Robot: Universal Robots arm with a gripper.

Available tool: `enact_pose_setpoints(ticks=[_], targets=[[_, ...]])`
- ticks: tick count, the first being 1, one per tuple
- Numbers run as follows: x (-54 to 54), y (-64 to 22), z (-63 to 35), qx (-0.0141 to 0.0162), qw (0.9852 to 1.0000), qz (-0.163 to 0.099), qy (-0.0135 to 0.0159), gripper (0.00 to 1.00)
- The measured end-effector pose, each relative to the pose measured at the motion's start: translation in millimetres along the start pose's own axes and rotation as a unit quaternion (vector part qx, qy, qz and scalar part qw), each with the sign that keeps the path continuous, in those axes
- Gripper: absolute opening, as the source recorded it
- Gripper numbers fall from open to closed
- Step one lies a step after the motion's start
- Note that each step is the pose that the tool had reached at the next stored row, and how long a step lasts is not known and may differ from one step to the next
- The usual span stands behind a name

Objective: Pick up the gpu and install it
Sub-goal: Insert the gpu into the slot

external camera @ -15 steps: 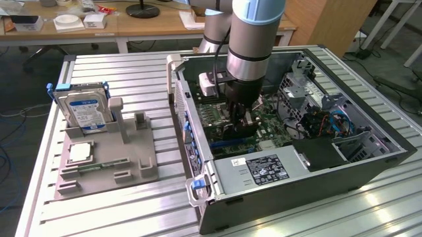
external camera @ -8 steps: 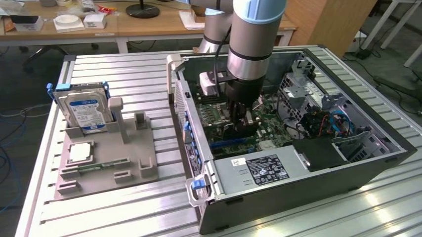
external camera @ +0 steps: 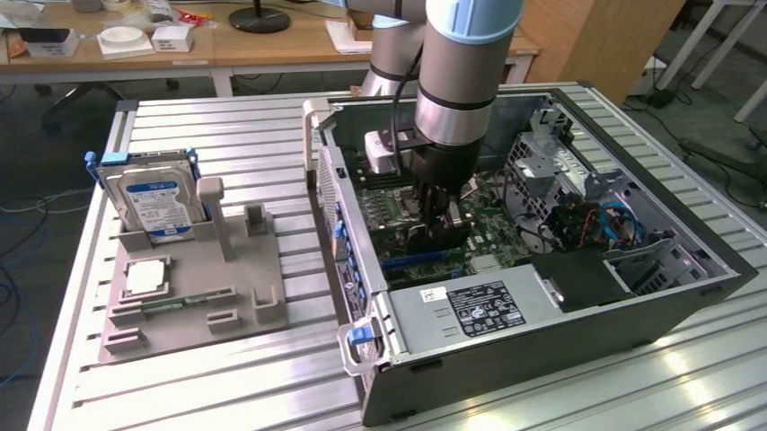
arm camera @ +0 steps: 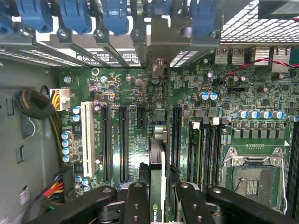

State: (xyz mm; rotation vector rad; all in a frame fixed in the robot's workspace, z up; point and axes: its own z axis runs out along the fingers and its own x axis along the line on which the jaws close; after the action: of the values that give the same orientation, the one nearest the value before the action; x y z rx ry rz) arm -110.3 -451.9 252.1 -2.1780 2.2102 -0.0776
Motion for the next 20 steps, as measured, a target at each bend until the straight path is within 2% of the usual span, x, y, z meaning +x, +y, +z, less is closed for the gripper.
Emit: enact_pose_setpoints(ticks=[9,20], targets=[[0.0,0.2,-2.0,0.0002,1.0000,0.000,-0.0002,0.26],[0.4,2.8,-2.3,0.0034,1.0000,-0.003,-0.0003,0.26]])
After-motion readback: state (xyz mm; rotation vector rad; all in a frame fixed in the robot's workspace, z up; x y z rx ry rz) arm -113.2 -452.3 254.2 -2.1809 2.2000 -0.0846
